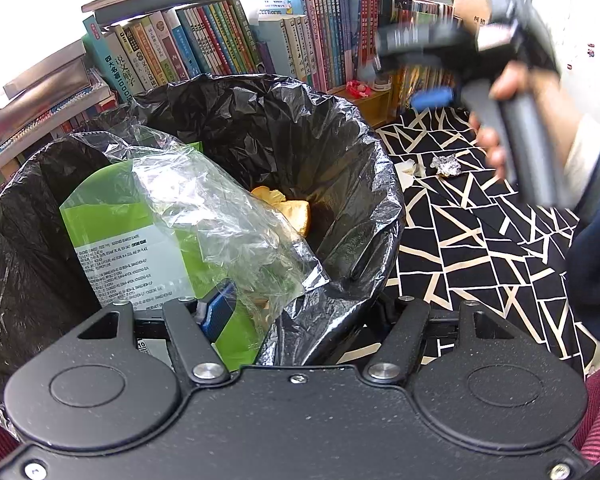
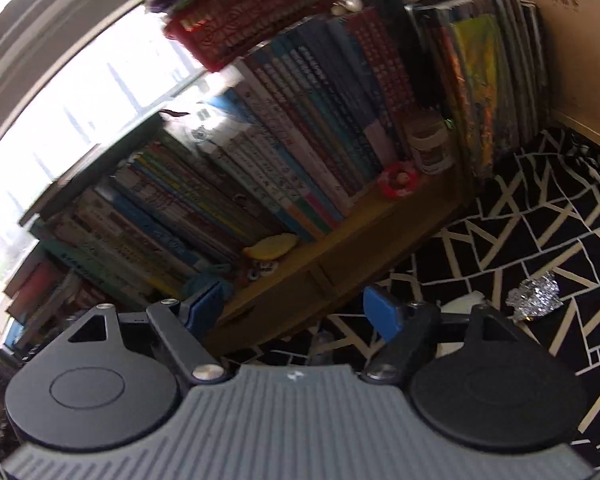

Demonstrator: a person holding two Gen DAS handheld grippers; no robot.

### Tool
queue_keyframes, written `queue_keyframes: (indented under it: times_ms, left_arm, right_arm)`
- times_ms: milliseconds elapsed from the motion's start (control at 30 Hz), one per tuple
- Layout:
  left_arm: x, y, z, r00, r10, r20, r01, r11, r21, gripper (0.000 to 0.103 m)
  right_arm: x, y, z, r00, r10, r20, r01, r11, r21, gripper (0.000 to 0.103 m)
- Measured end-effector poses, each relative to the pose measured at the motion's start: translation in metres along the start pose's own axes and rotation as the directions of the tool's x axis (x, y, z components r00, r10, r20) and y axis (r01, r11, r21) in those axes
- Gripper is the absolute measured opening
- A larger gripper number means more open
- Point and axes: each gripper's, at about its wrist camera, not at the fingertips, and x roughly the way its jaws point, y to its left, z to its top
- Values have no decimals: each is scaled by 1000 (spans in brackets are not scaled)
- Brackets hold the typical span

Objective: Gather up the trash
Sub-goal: 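Move the right tool back to the white tissue on the cloth, then close the right tool on the white tissue and lift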

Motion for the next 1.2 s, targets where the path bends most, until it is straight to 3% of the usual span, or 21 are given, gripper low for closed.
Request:
queue_keyframes:
  times_ms: [200,567,667,733,833,867,967,1033,1100,1200]
  left_arm:
    - [1,0,0,1000,-1,-3,1,1000,0,64]
    - [3,5,3,1000,-19,-19,19,1000,-23,64]
    - [3,5,3,1000,-19,-16,19,1000,-21,64]
    - [3,4,3,1000,-18,-13,18,1000,-19,64]
    - [3,4,4,1000,-17,-6,17,1000,-18,64]
    - [2,4,3,1000,-17,-5,17,1000,-17,64]
    - [2,3,4,1000,-18,-1,18,1000,-17,65]
    - [2,3,3,1000,-17,0,17,1000,-17,65]
    - [2,3,3,1000,-17,0,17,1000,-17,65]
    - [2,3,3,1000,-17,-1,17,1000,-19,65]
  right_arm:
    - [51,-42,-40,976,-218,-17,217,975,-42,85]
    - [113,-61,-62,930,-368,-11,365,926,-97,85]
    - [126,-66,-60,911,-412,-6,410,907,-102,90]
    - [134,-72,-60,894,-448,-15,445,889,-107,103]
    - [146,-79,-65,876,-478,-63,467,874,-135,103]
    - [144,-78,-68,880,-473,-46,462,874,-154,102]
    - [141,-75,-70,890,-454,-35,442,880,-176,83]
    - [136,-73,-68,899,-437,-30,426,888,-173,60]
    - [132,-73,-63,917,-396,-37,387,909,-153,60]
    - [127,-66,-59,921,-387,-32,376,909,-177,57]
